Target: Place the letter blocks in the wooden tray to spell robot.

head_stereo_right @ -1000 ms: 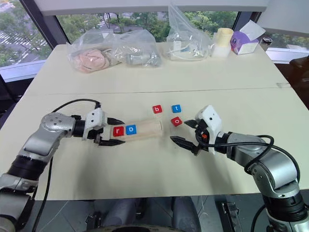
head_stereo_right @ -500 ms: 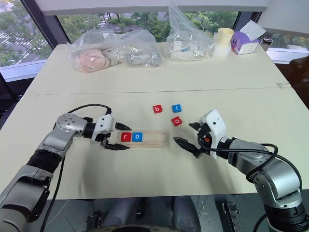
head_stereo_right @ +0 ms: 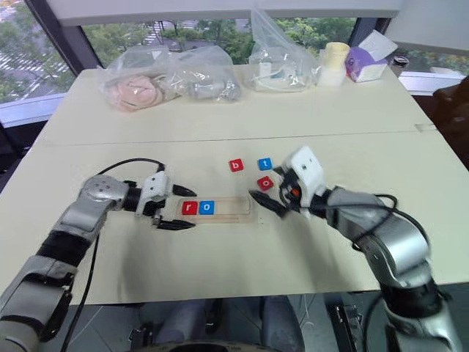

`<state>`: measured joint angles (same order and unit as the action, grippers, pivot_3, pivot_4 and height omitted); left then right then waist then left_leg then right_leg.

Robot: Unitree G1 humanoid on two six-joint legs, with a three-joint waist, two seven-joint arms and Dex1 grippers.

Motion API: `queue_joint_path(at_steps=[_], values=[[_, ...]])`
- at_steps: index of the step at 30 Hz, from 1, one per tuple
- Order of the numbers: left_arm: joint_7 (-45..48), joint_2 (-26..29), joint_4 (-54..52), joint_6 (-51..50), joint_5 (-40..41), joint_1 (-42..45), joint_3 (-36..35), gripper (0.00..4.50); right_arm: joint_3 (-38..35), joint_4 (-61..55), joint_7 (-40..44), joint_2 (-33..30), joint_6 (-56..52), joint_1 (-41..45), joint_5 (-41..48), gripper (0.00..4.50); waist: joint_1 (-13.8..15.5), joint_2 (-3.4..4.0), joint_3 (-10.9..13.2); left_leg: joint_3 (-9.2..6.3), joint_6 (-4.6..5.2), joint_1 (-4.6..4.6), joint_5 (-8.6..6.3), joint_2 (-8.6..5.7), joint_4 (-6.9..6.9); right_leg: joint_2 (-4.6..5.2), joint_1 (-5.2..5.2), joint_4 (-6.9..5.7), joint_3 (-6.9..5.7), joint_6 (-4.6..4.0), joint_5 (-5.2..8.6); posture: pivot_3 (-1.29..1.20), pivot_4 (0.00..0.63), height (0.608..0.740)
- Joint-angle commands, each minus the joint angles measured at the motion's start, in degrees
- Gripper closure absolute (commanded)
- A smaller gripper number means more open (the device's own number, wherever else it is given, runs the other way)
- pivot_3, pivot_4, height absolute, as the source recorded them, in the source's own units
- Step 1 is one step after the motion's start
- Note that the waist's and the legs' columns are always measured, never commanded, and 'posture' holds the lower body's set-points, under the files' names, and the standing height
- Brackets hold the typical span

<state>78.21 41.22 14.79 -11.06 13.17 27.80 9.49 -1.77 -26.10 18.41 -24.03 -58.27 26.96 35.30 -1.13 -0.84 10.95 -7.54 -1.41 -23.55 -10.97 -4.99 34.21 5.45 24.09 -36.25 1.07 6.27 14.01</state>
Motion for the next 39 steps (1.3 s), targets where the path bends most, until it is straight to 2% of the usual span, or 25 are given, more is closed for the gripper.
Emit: queue_joint_path(at_steps=[1, 4, 7, 12, 16, 23, 26, 31, 36, 39], values=[[-0.41, 4.19, -5.63, -7.74, 4.90, -1.66, -6.16, 0.03, 2.72, 3.44, -5.42, 4.31, -4.54, 5.38, -1.87, 0.00, 0.10, 0.02, -0.01, -0.04, 0.00, 0.00, 0.00, 0.00, -0.01, -0.02, 0.02, -0.02, -0.01, 0.01, 0.00, 0.00, 0.150, 0.740], [-2.99, 7.63, -11.34, -15.78, 9.46, -4.77, -12.13, 0.03, 8.93, 11.61, -7.95, 7.43, -2.69, 9.30, -8.32, 0.00, -0.10, 0.03, -0.01, 0.00, -0.01, 0.00, 0.00, -0.04, -0.14, -0.07, 0.11, -0.03, 0.00, 0.03, -0.02, 0.00, 0.150, 0.740], [-8.25, 7.11, -16.14, -20.75, 12.78, -6.36, -16.81, 0.03, 10.56, 17.33, -7.54, 9.63, 0.32, 10.88, -11.10, 0.00, 0.39, 0.04, -0.01, 0.03, -0.01, -0.01, 0.00, -0.08, -0.15, -0.04, 0.11, -0.03, 0.00, 0.03, -0.02, 0.00, 0.150, 0.740], [-23.77, -0.29, -27.69, -28.90, 21.44, -8.26, -27.47, 0.03, 11.39, 28.52, -9.87, 14.69, 7.32, 13.52, -17.08, 0.00, 0.18, 0.01, -0.01, 0.03, -0.11, -0.01, 0.06, -0.10, -0.04, -0.07, 0.05, -0.01, 0.01, 0.08, -0.08, 0.00, 0.150, 0.740], [-30.13, -2.52, -37.26, -33.06, 24.48, -13.45, -28.68, 0.03, 12.93, 32.78, -8.92, 17.12, 9.13, 15.07, -19.58, 0.00, -0.37, 0.03, -0.03, 0.09, -0.14, 0.01, 0.08, -0.08, -0.11, -0.10, 0.13, -0.07, 0.13, 0.11, -0.12, 0.00, 0.150, 0.740], [-35.43, -2.53, -40.22, -33.89, 26.22, -15.69, -29.45, 0.03, 11.37, 42.39, -10.16, 21.81, 12.43, 17.14, -22.89, 0.00, -1.02, 0.03, -0.03, 0.06, -0.28, 0.05, 0.16, 0.07, -0.10, -0.35, 0.15, -0.10, 0.13, -0.10, -0.25, 0.00, 0.150, 0.740], [-36.15, -1.77, -40.48, -33.88, 26.48, -16.00, -29.89, 0.00, 10.44, 45.14, -10.62, 23.01, 14.80, 18.07, -24.22, 0.82, -1.24, 0.03, -0.03, 0.06, -0.35, 0.07, 0.22, 0.16, -0.09, -0.44, 0.13, -0.09, 0.13, -0.21, -0.30, 0.00, 0.150, 0.740], [-36.52, -1.42, -39.68, -32.80, 25.87, -16.36, -28.85, 0.00, 10.92, 45.40, -9.42, 23.15, 15.40, 17.90, -26.20, 3.28, -1.34, 0.03, -0.03, 0.08, -0.38, 0.08, 0.23, 0.24, -0.09, -0.50, 0.14, -0.09, 0.13, -0.23, -0.32, 0.00, 0.150, 0.740], [-36.19, -1.66, -40.15, -31.92, 24.98, -15.15, -24.52, 0.00, 6.08, 38.38, -11.09, 21.77, 15.36, 18.59, -25.67, 3.33, -1.21, 0.05, -0.02, 0.08, -0.38, 0.08, 0.23, 0.28, -0.10, -0.54, 0.15, -0.09, 0.13, -0.26, -0.34, 0.00, 0.150, 0.740], [-34.22, -0.47, -41.47, -30.65, 23.21, -15.79, -20.10, 0.00, 2.95, 25.65, -11.69, 17.48, 8.20, 16.55, -25.27, 3.33, -0.78, 0.06, -0.01, 0.09, -0.39, 0.05, 0.23, 0.27, -0.09, -0.52, 0.15, -0.06, 0.13, -0.26, -0.34, 0.00, 0.150, 0.740]])
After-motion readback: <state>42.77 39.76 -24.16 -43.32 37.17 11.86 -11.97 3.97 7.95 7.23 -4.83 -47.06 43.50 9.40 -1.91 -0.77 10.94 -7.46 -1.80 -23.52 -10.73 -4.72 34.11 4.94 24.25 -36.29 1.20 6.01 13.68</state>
